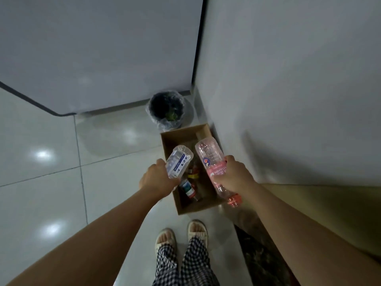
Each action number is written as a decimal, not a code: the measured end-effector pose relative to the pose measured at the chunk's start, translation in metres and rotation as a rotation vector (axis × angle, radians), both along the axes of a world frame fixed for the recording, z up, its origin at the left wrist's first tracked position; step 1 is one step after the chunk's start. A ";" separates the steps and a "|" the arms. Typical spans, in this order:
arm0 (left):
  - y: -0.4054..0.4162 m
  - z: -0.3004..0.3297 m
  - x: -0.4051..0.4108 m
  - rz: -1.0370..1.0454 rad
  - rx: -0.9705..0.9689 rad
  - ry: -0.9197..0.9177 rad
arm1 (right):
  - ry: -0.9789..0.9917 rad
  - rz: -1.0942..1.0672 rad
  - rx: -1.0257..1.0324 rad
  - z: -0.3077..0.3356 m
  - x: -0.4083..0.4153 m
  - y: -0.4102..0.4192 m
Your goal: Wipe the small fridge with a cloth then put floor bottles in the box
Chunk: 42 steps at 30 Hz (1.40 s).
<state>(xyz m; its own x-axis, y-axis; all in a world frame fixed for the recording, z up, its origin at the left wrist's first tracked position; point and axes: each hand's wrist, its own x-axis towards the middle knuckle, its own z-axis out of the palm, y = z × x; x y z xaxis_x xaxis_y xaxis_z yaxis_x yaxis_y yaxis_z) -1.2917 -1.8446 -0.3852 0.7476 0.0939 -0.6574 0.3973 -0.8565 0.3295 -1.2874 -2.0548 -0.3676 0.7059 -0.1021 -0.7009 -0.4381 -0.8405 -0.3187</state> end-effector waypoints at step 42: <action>-0.068 -0.297 0.028 -0.210 0.082 0.047 | 0.058 0.201 0.018 -0.318 -0.015 0.001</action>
<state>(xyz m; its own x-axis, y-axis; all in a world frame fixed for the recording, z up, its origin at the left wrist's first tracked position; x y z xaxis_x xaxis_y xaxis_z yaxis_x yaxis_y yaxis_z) -1.2633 -1.9123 -0.6825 0.7252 -0.0060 -0.6885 0.2204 -0.9453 0.2404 -1.3029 -2.0542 -0.6857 0.6693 0.0497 -0.7413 -0.2798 -0.9075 -0.3134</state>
